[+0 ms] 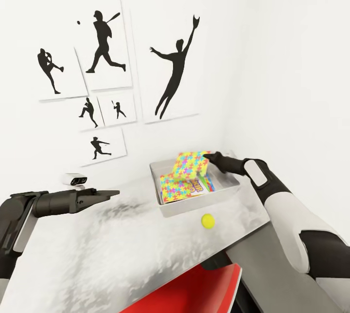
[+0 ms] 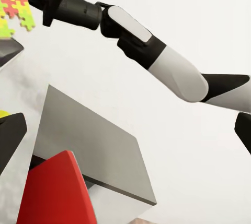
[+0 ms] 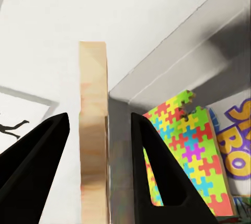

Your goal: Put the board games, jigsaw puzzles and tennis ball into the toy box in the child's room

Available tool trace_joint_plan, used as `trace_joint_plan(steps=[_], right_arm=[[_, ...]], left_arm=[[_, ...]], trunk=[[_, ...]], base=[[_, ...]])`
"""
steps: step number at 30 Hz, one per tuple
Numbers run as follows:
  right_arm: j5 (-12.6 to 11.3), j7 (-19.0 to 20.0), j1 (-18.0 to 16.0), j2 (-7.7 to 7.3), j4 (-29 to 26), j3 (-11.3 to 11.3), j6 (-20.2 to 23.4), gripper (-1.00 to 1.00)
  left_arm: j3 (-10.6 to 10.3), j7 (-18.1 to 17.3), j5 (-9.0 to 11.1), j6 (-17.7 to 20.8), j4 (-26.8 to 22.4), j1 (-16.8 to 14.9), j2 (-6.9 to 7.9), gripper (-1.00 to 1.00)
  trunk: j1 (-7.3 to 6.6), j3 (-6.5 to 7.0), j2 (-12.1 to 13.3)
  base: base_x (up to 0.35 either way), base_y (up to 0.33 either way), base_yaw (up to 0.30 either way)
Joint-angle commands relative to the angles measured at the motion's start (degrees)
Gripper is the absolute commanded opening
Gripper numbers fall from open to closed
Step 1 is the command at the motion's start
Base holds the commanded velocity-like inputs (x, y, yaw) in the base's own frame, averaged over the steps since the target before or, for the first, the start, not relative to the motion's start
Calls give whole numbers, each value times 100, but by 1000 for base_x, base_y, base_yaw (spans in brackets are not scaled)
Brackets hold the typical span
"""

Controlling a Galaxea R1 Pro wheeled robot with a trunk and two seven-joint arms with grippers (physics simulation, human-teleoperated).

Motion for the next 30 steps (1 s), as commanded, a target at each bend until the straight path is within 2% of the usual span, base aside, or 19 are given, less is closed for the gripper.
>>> trace_joint_plan(steps=[1,12,30], right_arm=[[-3,-62,-24,0,-4,6,15,-100],[15,-233,-56,6,7,15,3,-100],[3,-165,-20,-6,39,31,89,-100]], left_arm=[[-1,-21,-2,61,0,-5,2,100],[1,-21,-2,64,0,-5,11,100],[1,-21,5,61,2,-5,7,100]], trunk=[[4,-13,-12],[4,-13,-12],[4,-13,-12]], base=[[0,0,0],[0,0,0],[0,0,0]])
